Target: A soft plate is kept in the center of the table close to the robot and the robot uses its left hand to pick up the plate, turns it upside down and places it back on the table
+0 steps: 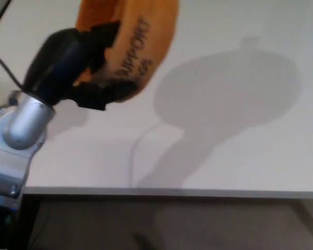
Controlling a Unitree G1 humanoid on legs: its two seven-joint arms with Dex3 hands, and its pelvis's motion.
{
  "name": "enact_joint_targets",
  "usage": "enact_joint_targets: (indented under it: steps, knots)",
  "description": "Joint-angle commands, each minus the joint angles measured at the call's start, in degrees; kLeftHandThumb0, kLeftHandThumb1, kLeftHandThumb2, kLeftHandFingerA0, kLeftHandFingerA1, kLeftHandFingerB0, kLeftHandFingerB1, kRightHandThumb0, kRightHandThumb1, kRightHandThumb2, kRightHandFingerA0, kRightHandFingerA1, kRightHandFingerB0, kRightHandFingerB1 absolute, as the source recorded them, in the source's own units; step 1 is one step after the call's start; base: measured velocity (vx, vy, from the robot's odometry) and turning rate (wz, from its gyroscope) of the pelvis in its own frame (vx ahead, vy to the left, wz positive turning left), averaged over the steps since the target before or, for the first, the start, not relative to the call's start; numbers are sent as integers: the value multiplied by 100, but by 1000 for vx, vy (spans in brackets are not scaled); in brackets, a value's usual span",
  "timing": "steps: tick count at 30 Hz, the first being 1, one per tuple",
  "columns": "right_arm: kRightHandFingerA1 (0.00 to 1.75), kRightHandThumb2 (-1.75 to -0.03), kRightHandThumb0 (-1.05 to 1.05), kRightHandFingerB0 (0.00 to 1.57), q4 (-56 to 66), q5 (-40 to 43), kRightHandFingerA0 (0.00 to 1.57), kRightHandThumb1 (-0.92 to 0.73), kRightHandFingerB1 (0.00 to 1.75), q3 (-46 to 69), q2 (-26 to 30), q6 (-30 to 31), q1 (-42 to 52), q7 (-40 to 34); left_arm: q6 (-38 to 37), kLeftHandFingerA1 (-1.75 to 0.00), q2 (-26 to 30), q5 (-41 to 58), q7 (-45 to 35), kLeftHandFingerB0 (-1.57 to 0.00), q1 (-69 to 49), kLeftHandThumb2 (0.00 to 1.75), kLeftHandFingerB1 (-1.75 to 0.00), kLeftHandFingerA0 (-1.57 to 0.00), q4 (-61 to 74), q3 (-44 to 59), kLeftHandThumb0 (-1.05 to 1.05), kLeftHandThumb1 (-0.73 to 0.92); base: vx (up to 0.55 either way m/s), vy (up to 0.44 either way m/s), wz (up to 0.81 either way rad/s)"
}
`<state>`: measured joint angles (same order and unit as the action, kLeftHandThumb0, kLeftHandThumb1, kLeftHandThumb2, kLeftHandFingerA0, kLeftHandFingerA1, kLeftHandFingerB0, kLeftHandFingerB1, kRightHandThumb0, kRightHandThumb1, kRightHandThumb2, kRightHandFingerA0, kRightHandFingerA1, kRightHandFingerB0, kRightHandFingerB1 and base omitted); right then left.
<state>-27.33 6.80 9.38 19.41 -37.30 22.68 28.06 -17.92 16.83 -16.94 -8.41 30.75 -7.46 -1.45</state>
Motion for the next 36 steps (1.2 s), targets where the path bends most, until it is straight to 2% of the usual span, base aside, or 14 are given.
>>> enact_joint_targets:
  steps: [1, 3, 6, 8, 10, 11, 13, 21, 24, 26, 27, 29, 30, 36]
  knots:
    - [48, -67, -64, 33, -73, 62, 50, -87, 31, 46, 67, -18, 105, 18, 2892, -175, -849, 7308, 1243, -56, 510, 70, -175, -101, -1113, 4647, -19, 56, 0, 0, 0]
    - [60, -104, -69, 26, -112, 19, 45, -72, 47, 36, 72, -42, 92, -2, 2698, -175, -909, 7358, 1592, -57, 524, 67, -175, -102, -1330, 4939, -19, 62, 0, 0, 0]
    - [49, -66, -66, 34, -124, -25, 51, -87, 31, 19, 58, -60, 86, -33, 2589, -175, -964, 7552, 1800, -40, 506, 64, -166, -100, -1593, 5313, -16, 66, 0, 0, 0]
    - [60, -104, -69, 26, -102, -37, 45, -72, 47, 22, 66, -50, 86, -48, 2528, -175, -986, 7414, 1903, -57, 489, 58, -170, -102, -1766, 5433, -27, 67, 0, 0, 0]
    - [49, -66, -67, 34, -85, -20, 51, -87, 31, 39, 86, -56, 93, -33, 2533, -175, -991, 7211, 1948, -63, 435, 59, -172, -104, -1956, 5525, -32, 67, 0, 0, 0]
    - [59, -105, -65, 24, -25, -30, 43, -70, 48, 49, 108, -36, 118, -43, 2530, -175, -979, 7086, 2062, -72, 432, 61, -164, -104, -2097, 5607, -39, 69, 0, 0, 0]
    - [48, -67, -65, 33, 30, -39, 49, -88, 31, 52, 119, 21, 115, -61, 2584, -175, -939, 6983, 2152, -80, 436, 62, -175, -107, -2289, 5740, -47, 74, 0, 0, 0]
    - [60, -104, -68, 27, -16, -2, 45, -71, 48, 55, 72, -6, 147, -56, 2538, -175, -1093, 7156, 2899, -63, 405, 66, -172, -110, -2804, 6560, -40, 80, 0, 0, 0]
    - [59, -104, -69, 26, -29, -23, 45, -72, 47, 42, 71, -1, 137, -63, 2465, -149, -1481, 7150, 3020, -84, 220, 102, -121, -136, -2759, 6654, -52, 56, 0, 0, 0]
    - [59, -104, -69, 26, -21, -92, 45, -72, 47, 35, 86, -29, 126, -107, 2463, -175, -1564, 7097, 3102, -51, 225, 80, -168, -111, -2882, 6758, -35, 70, 0, 0, 0]
    - [48, -67, -65, 33, -25, -71, 49, -87, 31, 32, 79, -41, 115, -87, 2551, -146, -1588, 7037, 3175, -84, 228, 106, -120, -132, -2957, 6800, -49, 58, 0, 0, 0]
    - [48, -67, -65, 33, -32, -34, 49, -86, 31, 39, 80, -42, 94, -61, 3075, -175, -1572, 6491, 3429, -48, 161, 75, -159, -116, -3162, 6678, -44, 76, 0, 0, 0]
    - [47, -67, -66, 33, -21, -33, 50, -87, 31, 44, 87, -33, 96, -62, 3397, -175, -1559, 6236, 3530, -35, 107, 77, -110, -115, -3233, 6611, -43, 73, 0, 0, 0]
    - [59, -104, -67, 27, 64, -47, 44, -71, 48, 48, 115, 57, 84, -80, 4157, -175, -1622, 5594, 3643, -65, -61, 98, -111, -123, -3652, 6631, -31, 64, 0, 0, 0]
